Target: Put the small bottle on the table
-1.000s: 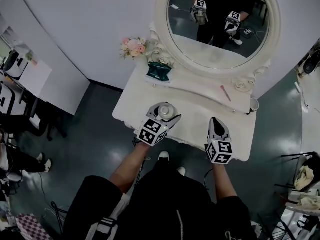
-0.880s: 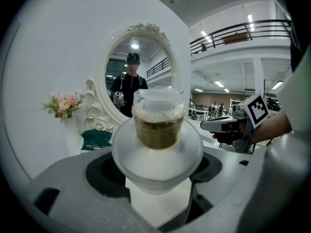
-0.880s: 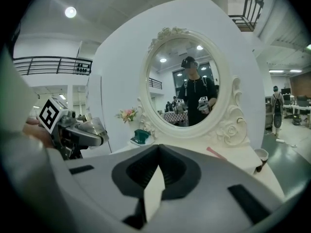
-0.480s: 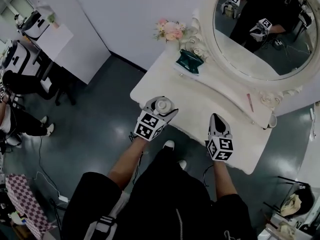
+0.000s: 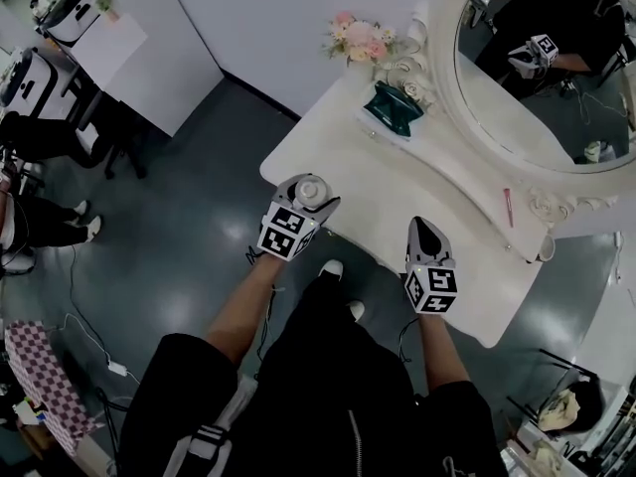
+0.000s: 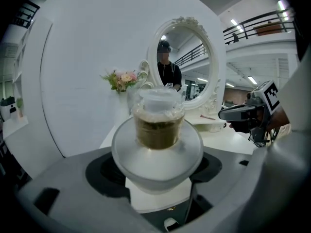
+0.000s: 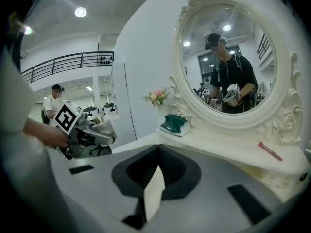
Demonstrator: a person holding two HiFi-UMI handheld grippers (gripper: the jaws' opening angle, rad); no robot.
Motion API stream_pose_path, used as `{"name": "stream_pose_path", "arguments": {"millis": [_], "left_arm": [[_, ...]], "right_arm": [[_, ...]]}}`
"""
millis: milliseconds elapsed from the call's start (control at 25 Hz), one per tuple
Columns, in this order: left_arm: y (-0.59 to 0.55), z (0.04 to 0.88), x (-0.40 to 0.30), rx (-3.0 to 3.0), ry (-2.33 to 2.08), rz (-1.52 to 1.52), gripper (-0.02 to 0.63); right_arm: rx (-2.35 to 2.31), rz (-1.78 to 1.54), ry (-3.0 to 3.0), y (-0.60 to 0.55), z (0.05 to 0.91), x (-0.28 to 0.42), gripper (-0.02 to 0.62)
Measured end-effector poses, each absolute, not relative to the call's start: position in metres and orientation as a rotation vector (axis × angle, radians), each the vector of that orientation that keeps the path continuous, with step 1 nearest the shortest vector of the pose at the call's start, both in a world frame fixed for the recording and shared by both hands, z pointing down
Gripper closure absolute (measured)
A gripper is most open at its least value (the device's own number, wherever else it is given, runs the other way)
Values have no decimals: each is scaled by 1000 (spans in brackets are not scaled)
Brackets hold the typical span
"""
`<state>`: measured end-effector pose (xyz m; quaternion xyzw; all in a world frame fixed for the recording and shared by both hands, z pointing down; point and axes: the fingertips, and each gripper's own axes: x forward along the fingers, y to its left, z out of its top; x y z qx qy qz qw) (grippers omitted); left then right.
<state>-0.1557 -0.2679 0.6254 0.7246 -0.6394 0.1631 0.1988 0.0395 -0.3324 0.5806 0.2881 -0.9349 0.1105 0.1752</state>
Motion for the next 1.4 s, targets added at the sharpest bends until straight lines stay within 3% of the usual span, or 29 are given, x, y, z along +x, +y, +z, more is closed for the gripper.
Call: {"name": "stream_pose_path", "arguments": {"millis": [1400], "left_arm": [[-409,794,-261,1829,-1694,656,267]], "right_arm": [[960,445,-2437,-391,647,35,594]]}}
